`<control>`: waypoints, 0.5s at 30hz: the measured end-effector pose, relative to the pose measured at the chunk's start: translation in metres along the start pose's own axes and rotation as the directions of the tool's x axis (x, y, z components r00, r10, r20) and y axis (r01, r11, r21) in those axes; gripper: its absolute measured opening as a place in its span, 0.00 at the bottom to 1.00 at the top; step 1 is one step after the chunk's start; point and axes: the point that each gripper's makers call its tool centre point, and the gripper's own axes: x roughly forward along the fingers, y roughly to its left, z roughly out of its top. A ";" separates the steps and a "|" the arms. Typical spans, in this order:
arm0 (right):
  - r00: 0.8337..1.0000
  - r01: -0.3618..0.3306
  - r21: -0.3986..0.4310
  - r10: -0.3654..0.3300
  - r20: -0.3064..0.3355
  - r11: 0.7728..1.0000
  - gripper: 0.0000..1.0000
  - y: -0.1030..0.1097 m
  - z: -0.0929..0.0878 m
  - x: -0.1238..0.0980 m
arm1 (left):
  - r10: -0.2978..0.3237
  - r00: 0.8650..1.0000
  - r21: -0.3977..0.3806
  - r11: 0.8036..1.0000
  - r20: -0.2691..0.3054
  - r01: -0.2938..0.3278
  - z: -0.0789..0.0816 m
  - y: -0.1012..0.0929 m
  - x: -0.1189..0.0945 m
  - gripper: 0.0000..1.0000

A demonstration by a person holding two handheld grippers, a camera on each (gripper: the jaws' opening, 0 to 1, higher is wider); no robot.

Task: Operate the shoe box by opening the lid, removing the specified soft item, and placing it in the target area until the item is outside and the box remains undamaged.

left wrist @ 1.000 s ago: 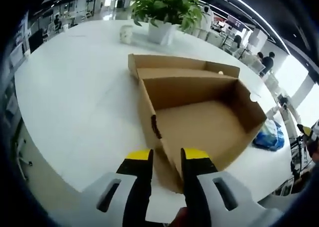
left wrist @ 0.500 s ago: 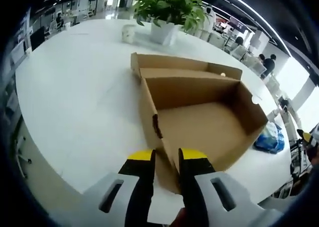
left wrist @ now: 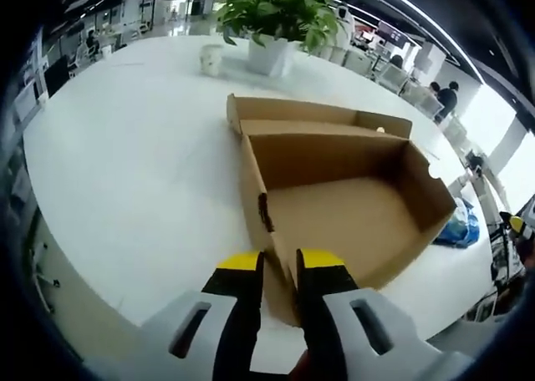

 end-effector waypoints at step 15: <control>1.000 0.011 0.005 -0.011 0.001 1.000 0.45 0.002 -0.005 -0.009 | -0.050 0.998 0.127 0.990 -0.038 0.054 0.006 0.009 0.000 0.13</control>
